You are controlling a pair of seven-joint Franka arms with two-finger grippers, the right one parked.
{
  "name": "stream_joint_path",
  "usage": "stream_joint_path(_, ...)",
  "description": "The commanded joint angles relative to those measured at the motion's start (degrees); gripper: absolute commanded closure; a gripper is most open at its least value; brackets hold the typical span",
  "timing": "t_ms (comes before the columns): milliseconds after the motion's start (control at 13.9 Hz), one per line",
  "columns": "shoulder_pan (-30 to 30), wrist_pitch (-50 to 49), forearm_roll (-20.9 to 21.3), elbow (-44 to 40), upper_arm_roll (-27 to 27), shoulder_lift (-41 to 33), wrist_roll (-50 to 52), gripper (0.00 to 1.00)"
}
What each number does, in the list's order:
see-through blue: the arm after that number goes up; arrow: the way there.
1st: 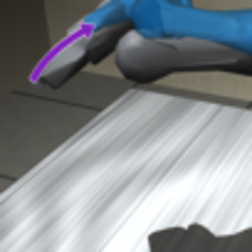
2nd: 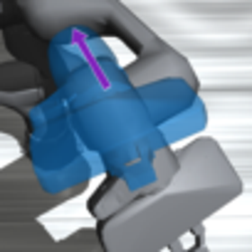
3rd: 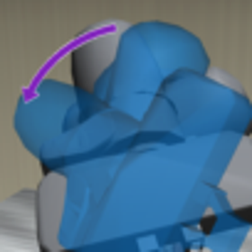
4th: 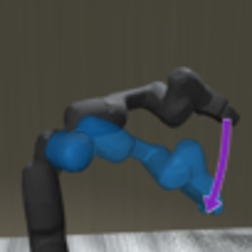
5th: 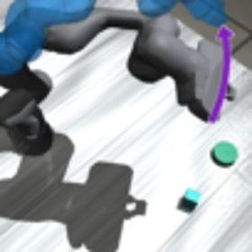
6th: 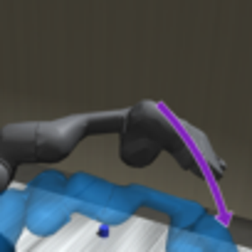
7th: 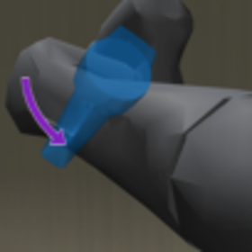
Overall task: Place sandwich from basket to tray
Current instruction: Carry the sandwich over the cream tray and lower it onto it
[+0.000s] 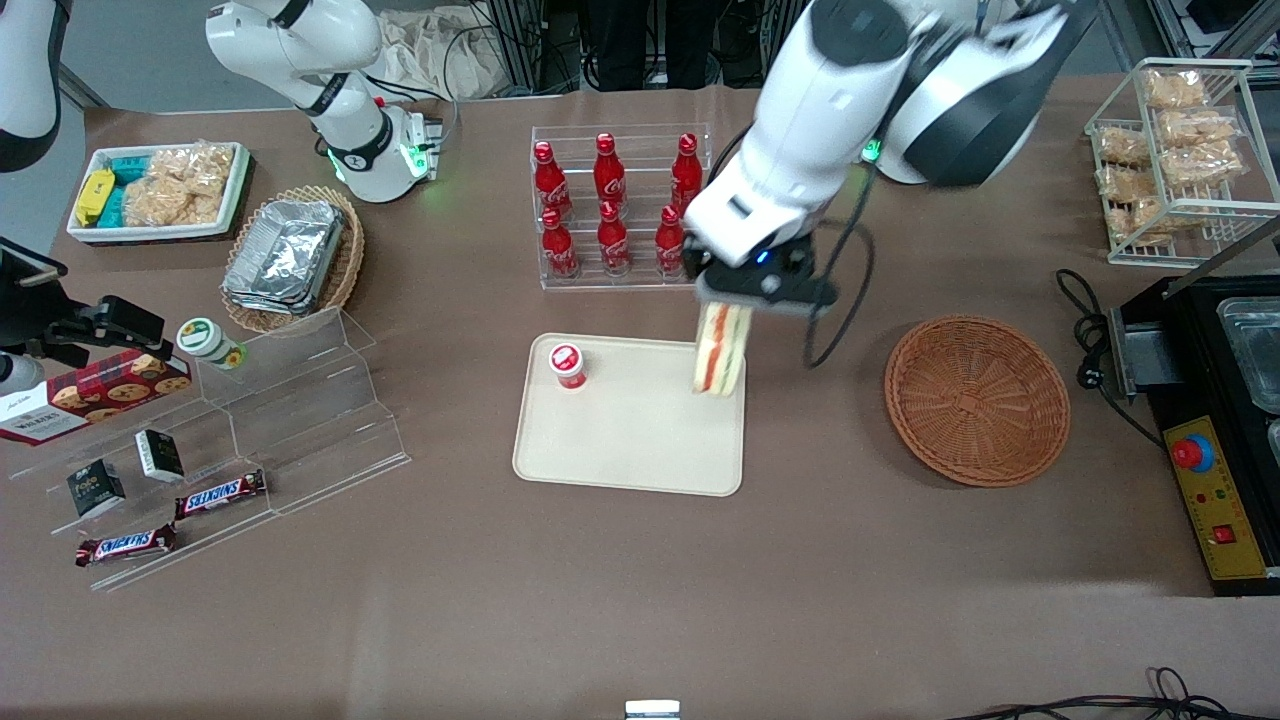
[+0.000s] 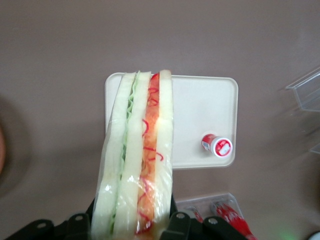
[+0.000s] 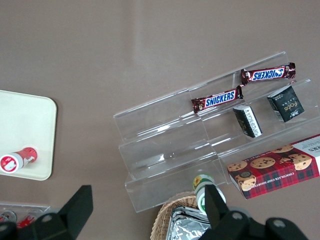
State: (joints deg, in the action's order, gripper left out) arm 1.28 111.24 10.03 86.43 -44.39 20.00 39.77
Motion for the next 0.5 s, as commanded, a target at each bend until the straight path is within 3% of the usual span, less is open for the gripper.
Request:
stream_joint_path(0, 2.5, 6.6, 8.3, -2.9, -0.2, 13.1, 0.5, 0.47)
stream_joint_path(144, 3.1, 8.9, 12.1, -3.2, 0.2, 19.9, 3.0, 0.47)
stream_joint_path(431, 3.6, 13.3, 13.8, -3.2, 4.7, 26.9, 4.6, 0.47)
